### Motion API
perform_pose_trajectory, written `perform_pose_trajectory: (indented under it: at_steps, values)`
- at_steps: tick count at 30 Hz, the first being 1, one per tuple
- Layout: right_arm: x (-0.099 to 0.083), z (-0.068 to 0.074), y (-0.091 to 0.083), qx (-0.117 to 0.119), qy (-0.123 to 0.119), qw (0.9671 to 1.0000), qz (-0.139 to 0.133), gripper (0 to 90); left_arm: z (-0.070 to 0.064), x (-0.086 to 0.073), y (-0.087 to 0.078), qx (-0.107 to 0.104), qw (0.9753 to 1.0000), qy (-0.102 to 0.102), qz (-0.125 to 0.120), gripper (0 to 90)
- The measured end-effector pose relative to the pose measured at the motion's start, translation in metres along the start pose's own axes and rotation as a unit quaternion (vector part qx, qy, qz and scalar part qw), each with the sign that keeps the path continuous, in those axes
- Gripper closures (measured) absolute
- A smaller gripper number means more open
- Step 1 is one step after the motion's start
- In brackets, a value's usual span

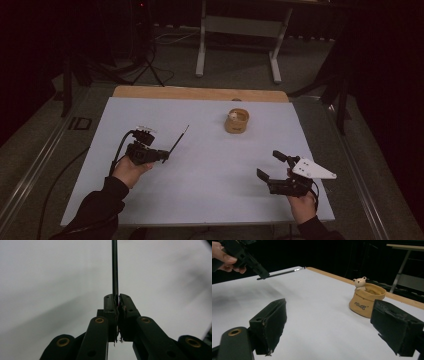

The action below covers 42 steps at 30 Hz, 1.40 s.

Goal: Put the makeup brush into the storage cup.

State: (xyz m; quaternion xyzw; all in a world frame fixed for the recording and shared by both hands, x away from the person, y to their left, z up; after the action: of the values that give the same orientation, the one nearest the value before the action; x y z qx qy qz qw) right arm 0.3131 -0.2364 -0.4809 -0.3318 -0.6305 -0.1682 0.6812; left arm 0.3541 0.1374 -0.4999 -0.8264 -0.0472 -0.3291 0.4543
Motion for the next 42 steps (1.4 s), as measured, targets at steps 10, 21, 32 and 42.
perform_pose_trajectory:
  at_steps: [10,21,32,42]
  values:
    - [-0.003,0.000,0.002,0.001,0.006,1.0000,0.006,13.4,-0.019,-0.002,0.002,-0.088,0.9944,-0.004,-0.058,85.3]
    - [-0.005,0.001,0.004,0.002,0.004,0.9999,0.014,13.4,-0.032,-0.008,0.007,-0.121,0.9884,-0.023,-0.089,85.3]
    - [-0.006,0.001,0.005,0.000,0.004,0.9998,0.020,13.2,-0.036,-0.022,0.013,-0.142,0.9829,-0.018,-0.116,85.2]
    - [-0.009,0.002,0.008,0.000,0.012,0.9994,0.032,13.3,-0.037,-0.034,0.018,-0.126,0.9847,0.013,-0.119,85.2]
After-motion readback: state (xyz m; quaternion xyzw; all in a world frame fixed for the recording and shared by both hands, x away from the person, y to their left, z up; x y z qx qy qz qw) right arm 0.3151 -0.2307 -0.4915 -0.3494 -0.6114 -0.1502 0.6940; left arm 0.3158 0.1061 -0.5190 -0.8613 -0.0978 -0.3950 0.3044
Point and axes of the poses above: each handheld gripper's, and its own axes: y roughly forward along the jaws, x roughly out of its top, z roughly to its left, the point moved 6 cm from there along y, roughly forward along the jaws, and after that the axes turned 1 degree about -z, right-handed, at the moved point
